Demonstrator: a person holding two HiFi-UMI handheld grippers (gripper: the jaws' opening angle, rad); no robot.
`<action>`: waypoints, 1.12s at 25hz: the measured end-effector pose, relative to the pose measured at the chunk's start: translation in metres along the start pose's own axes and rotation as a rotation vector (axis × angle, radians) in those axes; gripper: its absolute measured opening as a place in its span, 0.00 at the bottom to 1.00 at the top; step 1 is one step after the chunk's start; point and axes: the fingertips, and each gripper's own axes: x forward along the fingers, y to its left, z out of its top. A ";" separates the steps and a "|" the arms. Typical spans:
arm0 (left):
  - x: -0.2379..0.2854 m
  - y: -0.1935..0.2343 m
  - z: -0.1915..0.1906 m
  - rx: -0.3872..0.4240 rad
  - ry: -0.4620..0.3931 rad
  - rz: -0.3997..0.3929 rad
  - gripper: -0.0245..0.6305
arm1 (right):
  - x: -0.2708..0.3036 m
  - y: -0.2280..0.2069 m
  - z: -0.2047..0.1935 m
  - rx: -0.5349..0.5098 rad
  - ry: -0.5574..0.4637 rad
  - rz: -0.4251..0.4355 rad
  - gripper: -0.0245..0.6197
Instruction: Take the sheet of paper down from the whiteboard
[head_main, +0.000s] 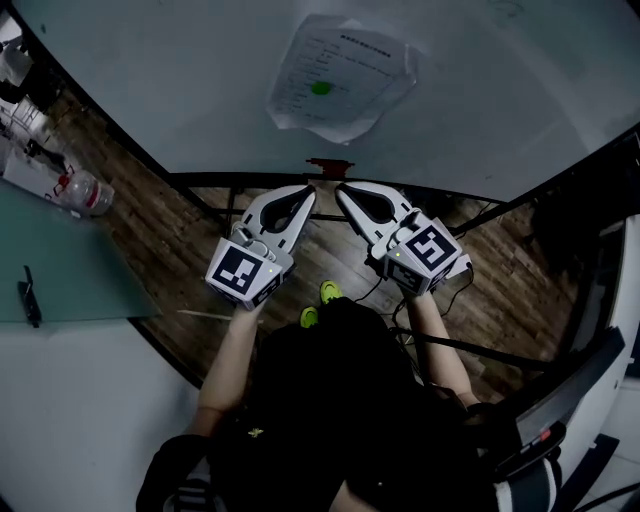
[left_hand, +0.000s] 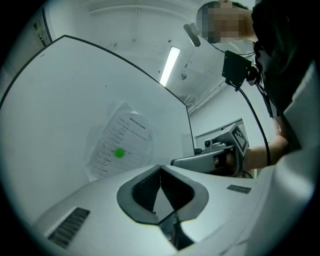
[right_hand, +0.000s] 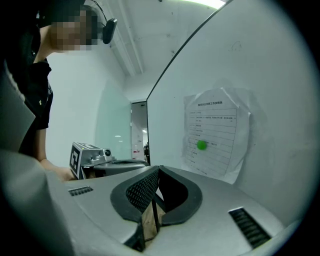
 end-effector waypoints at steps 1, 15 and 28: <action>0.004 0.002 0.001 0.005 0.006 0.003 0.07 | 0.001 -0.005 0.001 0.001 -0.001 0.000 0.03; 0.056 0.030 0.013 0.086 0.008 0.042 0.07 | 0.015 -0.058 0.017 0.000 0.004 0.014 0.04; 0.088 0.050 0.011 0.179 0.013 0.107 0.08 | 0.016 -0.092 0.011 0.026 0.021 0.068 0.06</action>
